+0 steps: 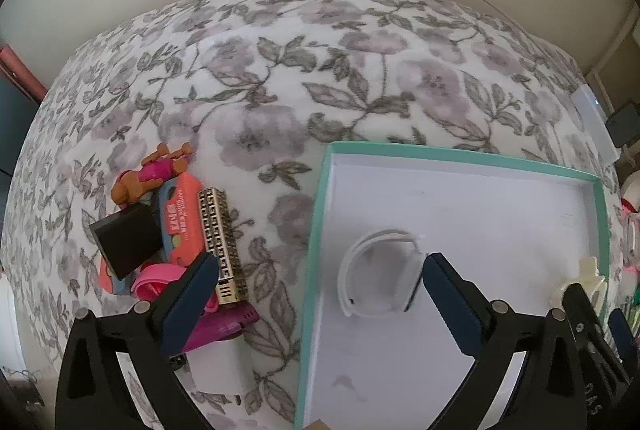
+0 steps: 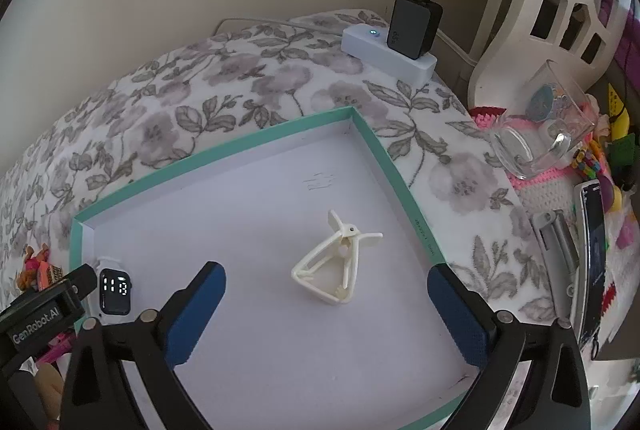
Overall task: Organize rigid objects
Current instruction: 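Open the left gripper to drop the watch while the right releases the clip in the tray, then move both open grippers back toward the object pile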
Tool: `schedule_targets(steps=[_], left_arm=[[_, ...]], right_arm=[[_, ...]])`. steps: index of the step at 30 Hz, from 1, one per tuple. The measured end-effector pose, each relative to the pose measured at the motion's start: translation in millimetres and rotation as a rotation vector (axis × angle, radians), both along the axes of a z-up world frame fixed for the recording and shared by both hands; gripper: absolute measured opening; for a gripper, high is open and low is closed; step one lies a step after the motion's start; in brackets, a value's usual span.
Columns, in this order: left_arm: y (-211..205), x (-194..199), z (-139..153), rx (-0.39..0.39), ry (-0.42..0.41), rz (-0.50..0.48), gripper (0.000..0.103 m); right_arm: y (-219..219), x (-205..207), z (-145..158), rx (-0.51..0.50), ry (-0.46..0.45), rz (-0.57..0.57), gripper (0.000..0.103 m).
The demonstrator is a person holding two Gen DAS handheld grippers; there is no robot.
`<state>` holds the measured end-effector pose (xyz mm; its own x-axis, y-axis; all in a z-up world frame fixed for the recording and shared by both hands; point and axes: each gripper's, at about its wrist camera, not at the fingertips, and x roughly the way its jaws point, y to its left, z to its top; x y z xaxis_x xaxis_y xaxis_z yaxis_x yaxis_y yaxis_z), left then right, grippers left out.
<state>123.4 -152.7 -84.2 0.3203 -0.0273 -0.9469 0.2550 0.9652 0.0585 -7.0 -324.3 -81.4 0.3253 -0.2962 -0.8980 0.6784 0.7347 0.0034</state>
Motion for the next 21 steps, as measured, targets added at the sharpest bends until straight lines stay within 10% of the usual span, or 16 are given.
schedule_targets(steps=[21], left_arm=[[70.1,5.8,78.7,0.037,-0.162,0.099,0.102]], right_arm=[[47.5,7.3,69.3,0.003,-0.228,0.121,0.103]])
